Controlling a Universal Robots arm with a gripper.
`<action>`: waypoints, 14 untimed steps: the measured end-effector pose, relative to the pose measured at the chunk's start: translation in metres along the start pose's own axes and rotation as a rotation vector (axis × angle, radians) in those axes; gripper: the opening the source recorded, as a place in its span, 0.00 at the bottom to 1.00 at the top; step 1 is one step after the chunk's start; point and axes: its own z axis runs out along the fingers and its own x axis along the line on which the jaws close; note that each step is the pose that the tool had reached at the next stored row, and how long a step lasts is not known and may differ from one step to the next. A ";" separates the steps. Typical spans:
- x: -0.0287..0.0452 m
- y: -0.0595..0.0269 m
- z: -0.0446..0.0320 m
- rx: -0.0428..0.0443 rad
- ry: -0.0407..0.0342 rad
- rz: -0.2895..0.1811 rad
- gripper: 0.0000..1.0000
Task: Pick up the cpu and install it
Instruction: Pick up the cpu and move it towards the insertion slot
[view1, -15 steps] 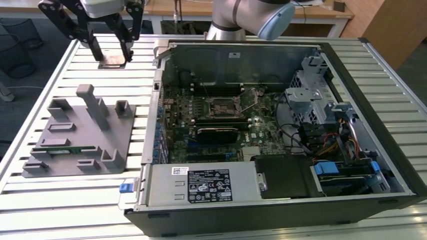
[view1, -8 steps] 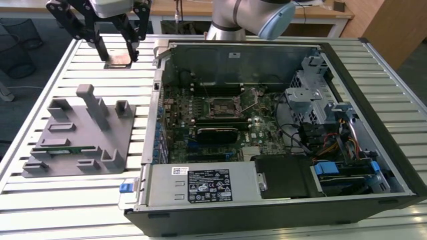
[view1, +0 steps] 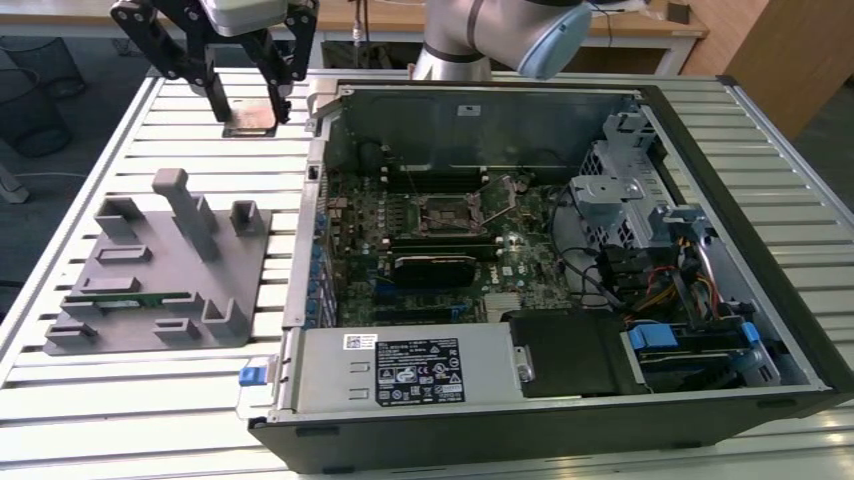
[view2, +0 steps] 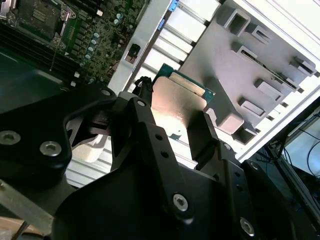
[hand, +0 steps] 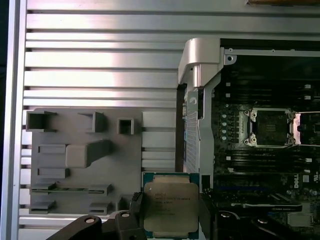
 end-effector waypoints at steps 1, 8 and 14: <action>-0.0014 0.0000 0.0000 0.0000 0.0000 0.000 0.53; -0.0097 0.0000 -0.0001 0.0000 0.0000 0.000 0.53; -0.0166 0.0000 -0.0001 0.0000 0.0000 0.000 0.53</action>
